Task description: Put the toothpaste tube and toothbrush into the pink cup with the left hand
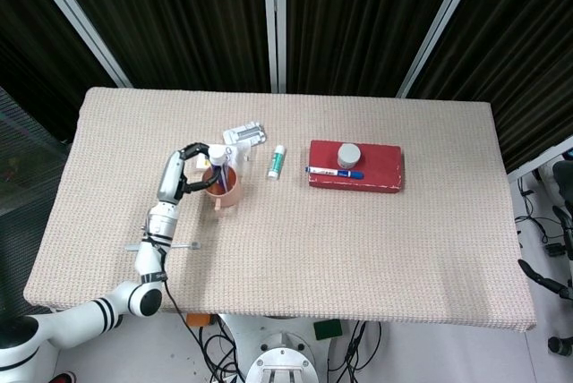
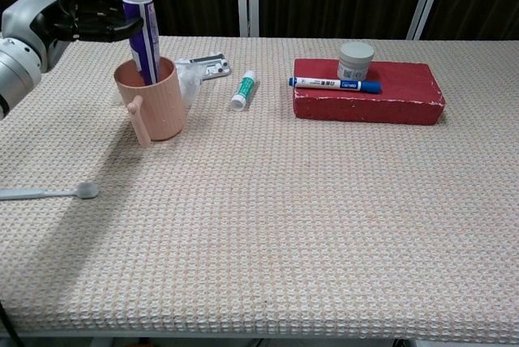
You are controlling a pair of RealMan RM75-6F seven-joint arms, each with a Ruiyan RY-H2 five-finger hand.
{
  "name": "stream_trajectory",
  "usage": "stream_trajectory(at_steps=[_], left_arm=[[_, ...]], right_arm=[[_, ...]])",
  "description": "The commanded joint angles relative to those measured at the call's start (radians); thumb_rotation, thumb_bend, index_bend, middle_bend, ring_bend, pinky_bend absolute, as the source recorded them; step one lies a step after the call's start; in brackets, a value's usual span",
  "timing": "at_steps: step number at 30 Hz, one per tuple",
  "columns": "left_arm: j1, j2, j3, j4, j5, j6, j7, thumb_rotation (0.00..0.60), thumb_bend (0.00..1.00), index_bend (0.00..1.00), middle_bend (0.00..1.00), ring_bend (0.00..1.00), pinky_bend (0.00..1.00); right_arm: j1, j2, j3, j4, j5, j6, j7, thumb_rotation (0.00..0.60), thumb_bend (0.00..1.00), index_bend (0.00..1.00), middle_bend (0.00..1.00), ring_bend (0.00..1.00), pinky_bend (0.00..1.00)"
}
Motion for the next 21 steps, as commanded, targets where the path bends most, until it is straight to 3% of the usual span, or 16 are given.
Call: stream_trajectory(at_steps=[1,5,14,21], left_arm=[[0.002,-0.004,0.019,0.02,0.015,-0.01,-0.005,0.6,0.38,0.6,0.35,0.21,0.22],[0.003,-0.017,0.033,0.049,0.026,-0.012,-0.003,0.6,0.37,0.6,0.23,0.14,0.22],[0.003,-0.025,0.046,0.072,0.037,-0.028,-0.019,0.6,0.37,0.6,0.2,0.12,0.21],[0.005,-0.014,0.06,0.082,0.057,-0.04,-0.055,0.6,0.37,0.55,0.11,0.08,0.21]], right_arm=[[0.0,-0.001,0.0,0.0,0.0,0.001,-0.001,0.573,0.4,0.0,0.0,0.0,0.0],[-0.001,-0.001,0.001,0.0,0.002,0.004,-0.001,0.572,0.4,0.0,0.0,0.0,0.0],[0.0,-0.001,0.001,0.0,0.004,-0.001,-0.004,0.574,0.4,0.0,0.0,0.0,0.0],[0.004,0.001,-0.002,0.002,-0.002,-0.006,-0.002,0.574,0.42,0.0,0.0,0.0,0.0]])
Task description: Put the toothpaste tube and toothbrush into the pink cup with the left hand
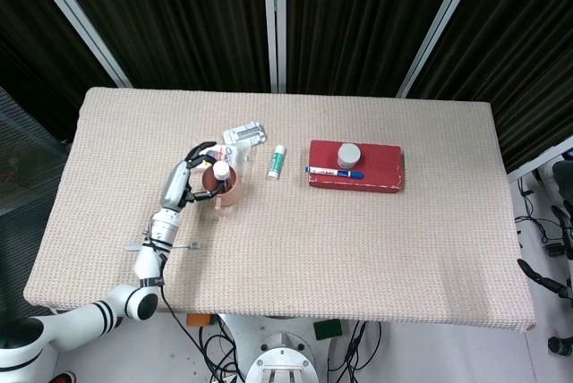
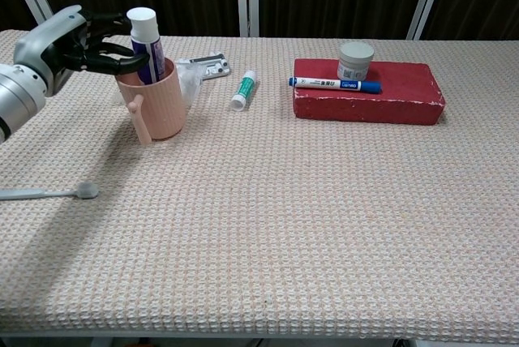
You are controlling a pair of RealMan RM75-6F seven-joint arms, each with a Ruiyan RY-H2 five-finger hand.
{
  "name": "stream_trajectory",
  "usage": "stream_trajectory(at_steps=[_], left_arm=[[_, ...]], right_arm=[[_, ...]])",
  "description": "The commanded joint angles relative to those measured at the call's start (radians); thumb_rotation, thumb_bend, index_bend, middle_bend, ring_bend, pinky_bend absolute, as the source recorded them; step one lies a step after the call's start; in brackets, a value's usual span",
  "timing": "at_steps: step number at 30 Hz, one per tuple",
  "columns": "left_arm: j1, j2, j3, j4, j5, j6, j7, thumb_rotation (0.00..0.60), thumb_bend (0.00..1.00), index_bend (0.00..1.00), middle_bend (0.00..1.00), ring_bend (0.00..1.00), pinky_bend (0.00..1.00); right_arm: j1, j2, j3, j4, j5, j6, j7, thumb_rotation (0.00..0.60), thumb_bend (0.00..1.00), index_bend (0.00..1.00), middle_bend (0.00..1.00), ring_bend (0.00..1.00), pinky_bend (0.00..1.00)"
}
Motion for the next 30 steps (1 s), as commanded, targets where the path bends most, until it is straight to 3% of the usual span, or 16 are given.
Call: stream_trajectory(at_steps=[1,3,8,11,20,30], left_arm=[[0.001,0.003,0.008,0.008,0.01,-0.004,-0.011,0.6,0.37,0.55,0.1,0.08,0.2],[0.002,0.006,0.013,0.014,0.017,-0.007,-0.022,0.567,0.36,0.54,0.1,0.08,0.2],[0.003,0.014,0.031,0.024,0.044,-0.008,-0.053,0.403,0.35,0.49,0.1,0.06,0.2],[0.002,0.017,0.039,0.031,0.056,-0.008,-0.063,0.338,0.34,0.44,0.1,0.05,0.2],[0.0,0.01,0.05,0.051,0.061,-0.013,-0.065,0.348,0.34,0.42,0.1,0.05,0.2],[-0.002,0.02,0.073,0.055,0.091,-0.014,-0.092,0.335,0.34,0.3,0.1,0.05,0.2]], right_arm=[[0.001,0.0,0.0,0.0,0.0,-0.001,0.0,0.573,0.43,0.0,0.0,0.0,0.0],[0.0,0.002,0.001,-0.001,0.001,0.001,0.001,0.572,0.43,0.0,0.0,0.0,0.0],[-0.001,0.003,0.001,-0.002,0.004,0.002,0.0,0.574,0.43,0.0,0.0,0.0,0.0],[0.0,0.003,0.001,-0.004,0.002,0.001,-0.003,0.573,0.43,0.0,0.0,0.0,0.0],[-0.001,0.001,0.002,-0.003,0.011,-0.004,-0.006,0.574,0.43,0.0,0.0,0.0,0.0],[0.0,-0.001,0.003,-0.001,0.015,-0.007,-0.005,0.574,0.42,0.0,0.0,0.0,0.0]])
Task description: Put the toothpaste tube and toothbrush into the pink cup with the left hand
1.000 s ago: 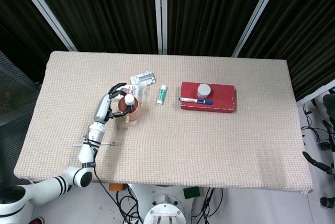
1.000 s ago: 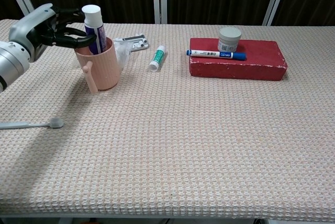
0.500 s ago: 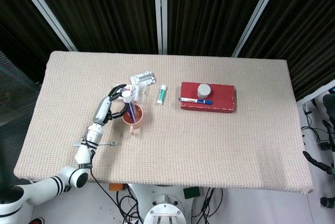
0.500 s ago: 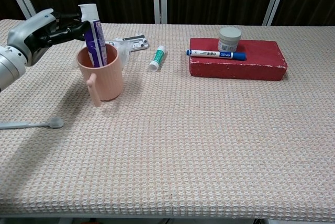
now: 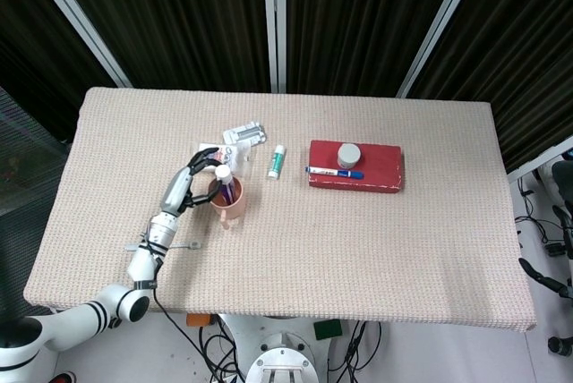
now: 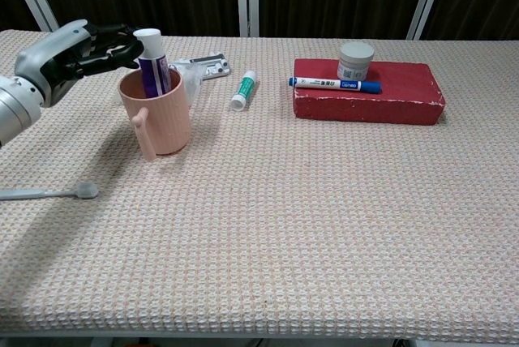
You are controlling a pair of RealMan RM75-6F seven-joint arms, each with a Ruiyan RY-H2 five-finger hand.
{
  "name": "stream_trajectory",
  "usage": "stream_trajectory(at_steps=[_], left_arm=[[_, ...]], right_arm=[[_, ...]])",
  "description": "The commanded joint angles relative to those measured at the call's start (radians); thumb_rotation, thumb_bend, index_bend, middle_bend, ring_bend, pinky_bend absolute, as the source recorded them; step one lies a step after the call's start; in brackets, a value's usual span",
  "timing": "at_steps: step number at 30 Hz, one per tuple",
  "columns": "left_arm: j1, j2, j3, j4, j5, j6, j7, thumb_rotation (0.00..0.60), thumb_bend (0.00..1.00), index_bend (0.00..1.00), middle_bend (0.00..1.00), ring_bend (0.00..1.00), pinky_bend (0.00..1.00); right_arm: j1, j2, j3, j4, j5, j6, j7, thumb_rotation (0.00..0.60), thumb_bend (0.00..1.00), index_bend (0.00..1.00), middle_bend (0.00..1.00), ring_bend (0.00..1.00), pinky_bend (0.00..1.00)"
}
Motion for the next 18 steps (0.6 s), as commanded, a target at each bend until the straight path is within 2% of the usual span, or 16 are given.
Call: stream_trajectory(at_steps=[1,10,18], left_arm=[[0.001,0.004,0.008,0.001,0.007,0.001,-0.005,0.332,0.35,0.29,0.1,0.05,0.2],[0.004,0.011,0.008,-0.007,0.012,0.013,-0.026,0.311,0.34,0.27,0.1,0.05,0.2],[0.031,0.057,-0.005,-0.063,0.023,0.083,-0.027,0.288,0.33,0.21,0.1,0.05,0.2]], right_arm=[[0.0,0.0,0.0,0.001,0.001,-0.001,0.001,0.573,0.42,0.0,0.0,0.0,0.0],[-0.001,0.0,0.0,-0.002,0.001,0.0,0.001,0.574,0.42,0.0,0.0,0.0,0.0],[0.0,0.004,0.002,-0.01,-0.001,0.003,-0.003,0.573,0.42,0.0,0.0,0.0,0.0]])
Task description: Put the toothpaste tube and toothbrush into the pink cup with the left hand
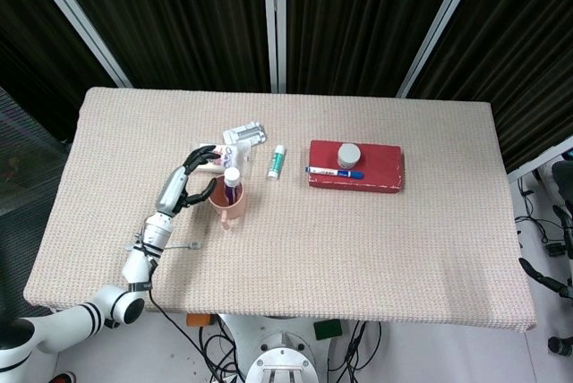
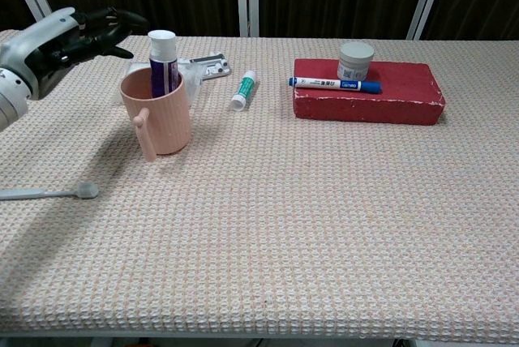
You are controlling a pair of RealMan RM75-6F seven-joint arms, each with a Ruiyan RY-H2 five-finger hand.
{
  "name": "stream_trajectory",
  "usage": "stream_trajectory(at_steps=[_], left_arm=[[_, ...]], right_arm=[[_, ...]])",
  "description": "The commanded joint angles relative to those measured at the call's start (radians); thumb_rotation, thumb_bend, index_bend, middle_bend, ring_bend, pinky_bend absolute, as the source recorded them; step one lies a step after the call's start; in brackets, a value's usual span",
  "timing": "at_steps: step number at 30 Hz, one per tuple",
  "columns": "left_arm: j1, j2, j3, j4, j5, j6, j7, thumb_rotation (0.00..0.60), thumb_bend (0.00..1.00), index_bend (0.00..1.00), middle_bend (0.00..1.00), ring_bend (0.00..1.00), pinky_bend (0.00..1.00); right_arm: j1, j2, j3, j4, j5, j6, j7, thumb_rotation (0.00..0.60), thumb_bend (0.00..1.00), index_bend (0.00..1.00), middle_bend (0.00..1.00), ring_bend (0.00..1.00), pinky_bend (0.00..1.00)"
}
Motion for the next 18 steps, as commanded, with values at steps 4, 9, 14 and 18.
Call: stream_trajectory(at_steps=[4,9,14,18], left_arm=[[0.066,0.085,-0.003,-0.073,0.015,0.117,0.067,0.298,0.29,0.19,0.1,0.05,0.2],[0.143,0.259,0.118,-0.166,0.064,0.115,0.268,0.302,0.2,0.18,0.1,0.05,0.2],[0.201,0.46,0.241,-0.354,0.057,0.041,0.593,0.389,0.17,0.19,0.1,0.05,0.2],[0.221,0.51,0.287,-0.468,0.034,0.012,0.807,0.529,0.17,0.2,0.1,0.05,0.2]], right_arm=[[-0.002,0.003,0.002,-0.003,0.0,0.008,0.002,0.572,0.42,0.0,0.0,0.0,0.0],[-0.007,0.011,0.007,-0.006,-0.002,0.023,0.01,0.574,0.42,0.0,0.0,0.0,0.0],[-0.008,0.017,0.009,-0.016,-0.008,0.032,0.011,0.574,0.42,0.0,0.0,0.0,0.0],[-0.007,0.02,0.007,-0.027,-0.016,0.036,0.004,0.574,0.42,0.0,0.0,0.0,0.0]])
